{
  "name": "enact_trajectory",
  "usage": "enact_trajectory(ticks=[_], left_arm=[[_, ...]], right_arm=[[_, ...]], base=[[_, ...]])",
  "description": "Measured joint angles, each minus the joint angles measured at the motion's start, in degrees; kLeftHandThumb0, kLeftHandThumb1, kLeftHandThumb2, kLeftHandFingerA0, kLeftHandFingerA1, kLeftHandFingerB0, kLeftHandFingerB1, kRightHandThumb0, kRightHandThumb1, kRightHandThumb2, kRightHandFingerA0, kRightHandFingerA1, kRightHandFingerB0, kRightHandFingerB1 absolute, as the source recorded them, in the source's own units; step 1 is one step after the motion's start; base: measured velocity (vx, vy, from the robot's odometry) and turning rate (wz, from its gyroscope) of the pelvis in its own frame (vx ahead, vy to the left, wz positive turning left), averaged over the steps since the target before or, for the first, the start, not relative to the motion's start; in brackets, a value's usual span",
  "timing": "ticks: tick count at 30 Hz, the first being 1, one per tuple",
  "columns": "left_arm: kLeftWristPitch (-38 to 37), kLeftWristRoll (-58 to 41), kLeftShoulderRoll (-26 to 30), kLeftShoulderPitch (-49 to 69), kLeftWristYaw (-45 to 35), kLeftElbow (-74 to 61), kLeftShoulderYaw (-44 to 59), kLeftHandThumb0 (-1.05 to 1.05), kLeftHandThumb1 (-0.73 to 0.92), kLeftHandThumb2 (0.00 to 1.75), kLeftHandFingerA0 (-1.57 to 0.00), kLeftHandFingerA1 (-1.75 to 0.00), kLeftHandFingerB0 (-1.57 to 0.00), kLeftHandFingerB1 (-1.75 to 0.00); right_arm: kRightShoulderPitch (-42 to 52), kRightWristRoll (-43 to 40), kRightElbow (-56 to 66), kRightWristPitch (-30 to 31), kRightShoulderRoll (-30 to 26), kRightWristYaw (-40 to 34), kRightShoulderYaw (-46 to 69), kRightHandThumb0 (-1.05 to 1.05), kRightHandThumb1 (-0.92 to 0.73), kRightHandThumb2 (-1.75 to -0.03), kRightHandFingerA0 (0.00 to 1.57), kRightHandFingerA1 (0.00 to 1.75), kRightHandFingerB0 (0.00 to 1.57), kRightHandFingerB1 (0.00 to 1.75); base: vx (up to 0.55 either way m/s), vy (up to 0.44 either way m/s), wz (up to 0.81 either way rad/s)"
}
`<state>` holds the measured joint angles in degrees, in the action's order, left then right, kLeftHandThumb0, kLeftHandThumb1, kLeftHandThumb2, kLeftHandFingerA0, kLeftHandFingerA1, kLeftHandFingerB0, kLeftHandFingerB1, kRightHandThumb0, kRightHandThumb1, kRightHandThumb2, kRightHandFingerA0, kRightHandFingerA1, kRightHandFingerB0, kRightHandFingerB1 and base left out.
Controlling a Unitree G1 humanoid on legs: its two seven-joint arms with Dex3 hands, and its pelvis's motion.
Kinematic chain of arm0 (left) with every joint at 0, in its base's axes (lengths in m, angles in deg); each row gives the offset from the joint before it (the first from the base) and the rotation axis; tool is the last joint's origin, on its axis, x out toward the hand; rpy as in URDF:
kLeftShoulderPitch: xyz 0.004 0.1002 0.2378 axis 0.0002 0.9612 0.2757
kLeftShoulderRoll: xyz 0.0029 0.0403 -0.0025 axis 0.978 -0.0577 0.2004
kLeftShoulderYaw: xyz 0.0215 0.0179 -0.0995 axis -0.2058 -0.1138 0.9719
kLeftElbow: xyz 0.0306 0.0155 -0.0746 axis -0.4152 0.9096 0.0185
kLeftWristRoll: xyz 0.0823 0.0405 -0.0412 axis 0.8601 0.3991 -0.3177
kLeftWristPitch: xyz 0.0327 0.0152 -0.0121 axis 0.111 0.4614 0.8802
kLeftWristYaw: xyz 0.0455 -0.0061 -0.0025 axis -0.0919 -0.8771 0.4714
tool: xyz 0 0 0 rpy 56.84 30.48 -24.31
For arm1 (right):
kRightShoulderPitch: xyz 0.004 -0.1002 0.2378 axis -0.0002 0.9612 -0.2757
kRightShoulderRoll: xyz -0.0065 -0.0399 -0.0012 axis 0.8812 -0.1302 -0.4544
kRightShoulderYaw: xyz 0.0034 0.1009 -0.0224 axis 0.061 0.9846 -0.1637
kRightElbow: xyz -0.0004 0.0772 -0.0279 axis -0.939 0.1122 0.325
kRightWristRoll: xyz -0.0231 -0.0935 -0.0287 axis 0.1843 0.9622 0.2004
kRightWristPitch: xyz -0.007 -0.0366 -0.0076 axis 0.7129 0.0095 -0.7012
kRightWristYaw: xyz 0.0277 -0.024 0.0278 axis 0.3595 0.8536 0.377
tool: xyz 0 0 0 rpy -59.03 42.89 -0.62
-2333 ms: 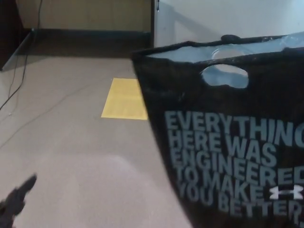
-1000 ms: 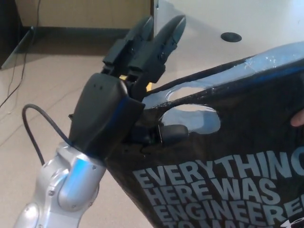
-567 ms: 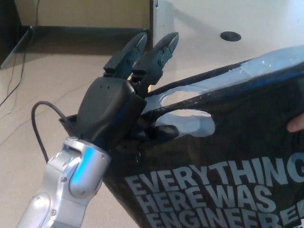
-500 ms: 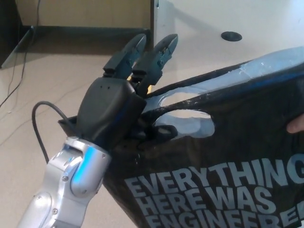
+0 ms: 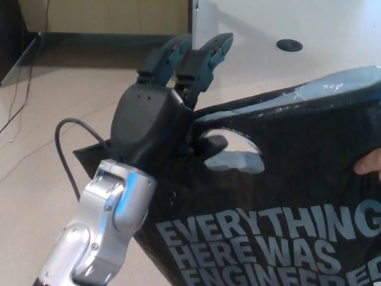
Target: A person is holding a plastic bag and the robot extends its left hand to grab the bag by hooking its thumb into the holes at the top and brings its hand down by its side. Then it extends its arm again to hand the plastic bag back to the person.
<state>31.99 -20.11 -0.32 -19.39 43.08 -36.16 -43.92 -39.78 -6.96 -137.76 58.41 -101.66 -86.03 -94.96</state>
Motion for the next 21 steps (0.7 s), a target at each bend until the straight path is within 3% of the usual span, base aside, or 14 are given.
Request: enact_trajectory(ticks=[1,2,5,12,18,21], left_arm=[[0.0,0.3,-0.1,-0.4,0.8,0.6,-0.2,-0.32,0.28,0.86,0.00,-0.49,0.00,-0.48],[-0.1,0.5,-0.1,-0.7,1.4,1.0,-0.3,-0.59,0.40,0.69,-0.20,-0.42,-0.14,-0.37],[-0.1,1.9,-0.4,-2.1,4.0,3.0,-0.7,-0.57,0.40,0.69,-0.25,-0.44,-0.17,-0.37],[-0.1,4.9,-1.2,-4.5,10.4,7.5,-2.5,-0.56,0.41,0.69,-0.29,-0.44,-0.22,-0.38],[-0.1,6.3,-2.5,-6.8,15.0,11.7,-4.3,-0.55,0.41,0.68,-0.23,-0.41,-0.18,-0.37],[-0.1,6.6,-3.2,-8.1,16.2,13.3,-5.1,-0.57,0.41,0.68,-0.23,-0.41,-0.17,-0.37]], right_arm=[[-0.1,0.0,0.1,0.0,0.0,0.0,0.0,-0.42,-0.64,-0.63,0.68,0.48,0.59,0.42],[-0.2,0.1,0.1,0.0,0.0,0.0,0.0,-0.42,-0.64,-0.62,0.68,0.48,0.57,0.41],[-0.5,0.3,0.2,0.0,0.0,0.0,-0.1,-0.38,-0.68,-0.59,0.69,0.46,0.61,0.40],[-0.5,0.4,0.2,0.1,0.1,0.0,-0.1,-0.43,-0.64,-0.63,0.66,0.48,0.58,0.42],[-0.3,0.6,0.2,0.0,0.1,0.0,-0.2,-0.44,-0.65,-0.63,0.65,0.47,0.56,0.41],[-0.1,0.6,0.2,0.0,0.2,0.0,-0.2,-0.39,-0.68,-0.60,0.71,0.46,0.61,0.41]], base=[[0.00,0.000,0.00],[0.00,0.000,0.00],[0.00,0.000,0.00],[0.00,0.000,0.00],[0.00,0.000,0.00],[0.00,0.000,0.00]])
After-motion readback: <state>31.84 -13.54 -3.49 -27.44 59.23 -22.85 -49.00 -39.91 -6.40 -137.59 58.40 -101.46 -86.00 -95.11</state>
